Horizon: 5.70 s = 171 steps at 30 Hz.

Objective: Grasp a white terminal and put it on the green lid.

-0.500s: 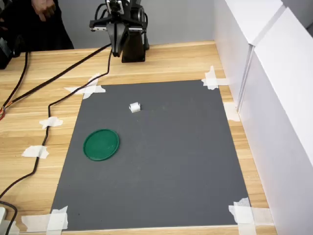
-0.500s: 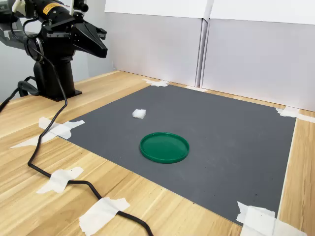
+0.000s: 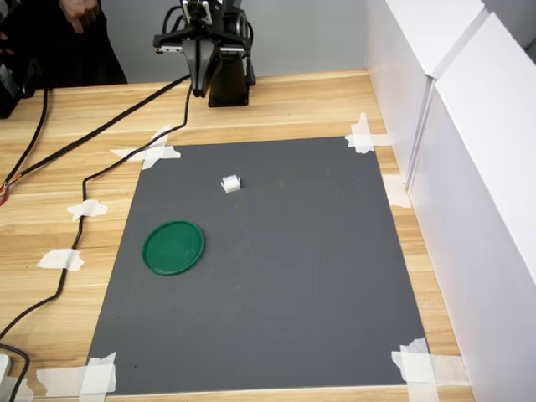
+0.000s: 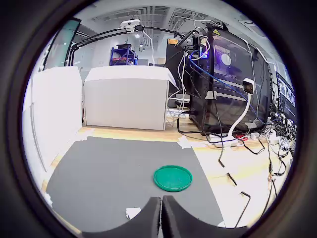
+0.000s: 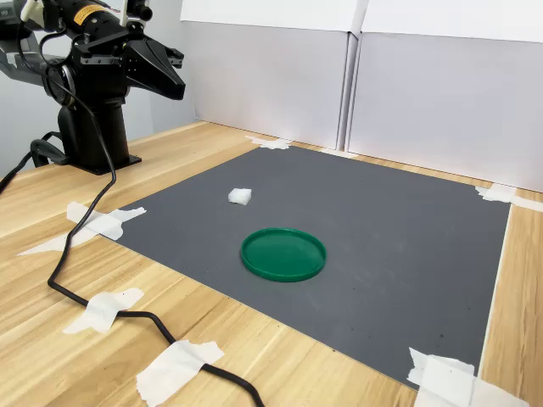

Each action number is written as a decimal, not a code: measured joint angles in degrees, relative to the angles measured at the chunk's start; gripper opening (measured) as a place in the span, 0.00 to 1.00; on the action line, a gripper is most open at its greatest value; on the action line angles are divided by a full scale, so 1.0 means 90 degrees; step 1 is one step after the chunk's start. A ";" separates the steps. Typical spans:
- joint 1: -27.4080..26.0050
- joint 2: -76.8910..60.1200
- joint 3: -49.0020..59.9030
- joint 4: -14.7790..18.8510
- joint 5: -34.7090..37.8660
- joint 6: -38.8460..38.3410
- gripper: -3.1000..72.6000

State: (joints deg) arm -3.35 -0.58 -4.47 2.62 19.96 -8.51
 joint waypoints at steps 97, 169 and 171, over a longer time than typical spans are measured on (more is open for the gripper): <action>0.0000 0.8519 -0.4768 -0.0049 0.3373 -0.1032 0.75; -0.0084 1.0571 -0.7028 -0.0373 0.3053 -0.0673 0.46; -0.0288 1.0850 -0.7372 -0.0547 0.3093 -0.0715 0.46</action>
State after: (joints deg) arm -5.95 97.07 -70.82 -2.31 47.80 -14.95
